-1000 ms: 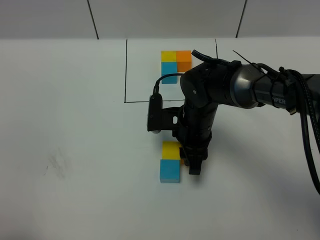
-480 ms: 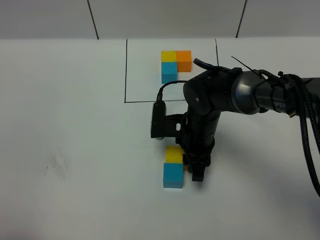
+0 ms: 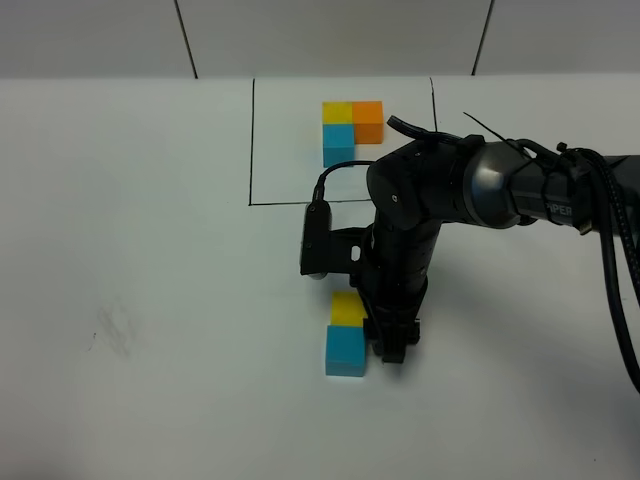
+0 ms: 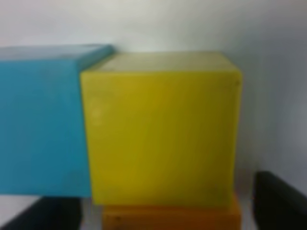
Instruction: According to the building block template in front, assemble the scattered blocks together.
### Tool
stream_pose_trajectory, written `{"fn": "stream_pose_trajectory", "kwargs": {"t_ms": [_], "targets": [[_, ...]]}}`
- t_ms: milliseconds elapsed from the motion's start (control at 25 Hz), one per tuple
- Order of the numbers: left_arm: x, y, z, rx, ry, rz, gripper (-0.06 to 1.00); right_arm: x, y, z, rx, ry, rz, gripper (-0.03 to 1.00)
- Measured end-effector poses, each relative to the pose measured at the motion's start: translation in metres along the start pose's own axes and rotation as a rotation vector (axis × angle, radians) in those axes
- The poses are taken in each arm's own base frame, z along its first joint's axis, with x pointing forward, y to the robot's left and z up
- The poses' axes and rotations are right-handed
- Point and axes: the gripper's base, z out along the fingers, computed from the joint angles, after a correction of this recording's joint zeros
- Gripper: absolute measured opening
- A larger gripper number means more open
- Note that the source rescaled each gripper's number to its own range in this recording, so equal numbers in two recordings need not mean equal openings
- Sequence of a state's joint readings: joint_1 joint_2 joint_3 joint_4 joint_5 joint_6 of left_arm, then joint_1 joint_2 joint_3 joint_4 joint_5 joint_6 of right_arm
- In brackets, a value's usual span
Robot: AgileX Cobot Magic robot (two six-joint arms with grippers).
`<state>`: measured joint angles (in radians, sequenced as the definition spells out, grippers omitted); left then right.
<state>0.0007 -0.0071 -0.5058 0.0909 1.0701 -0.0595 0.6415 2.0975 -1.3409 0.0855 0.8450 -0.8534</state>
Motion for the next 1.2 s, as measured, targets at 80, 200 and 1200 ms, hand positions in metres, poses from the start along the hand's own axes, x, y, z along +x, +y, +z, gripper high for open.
{"fn": "stream_pose_trajectory", "kwargs": {"t_ms": [80,200,1200], "targets": [[0.000,0.000,0.000,0.000,0.000,0.000,0.69,0.000,0.000,0.000,0.002,0.001,0.013,0.84],[0.000,0.000,0.000,0.000,0.000,0.000,0.69,0.005,-0.004,-0.005,0.019,0.020,0.052,0.97],[0.000,0.000,0.000,0.000,0.000,-0.001,0.69,0.272,0.143,-0.246,0.877,-0.289,1.085,0.95]]}}
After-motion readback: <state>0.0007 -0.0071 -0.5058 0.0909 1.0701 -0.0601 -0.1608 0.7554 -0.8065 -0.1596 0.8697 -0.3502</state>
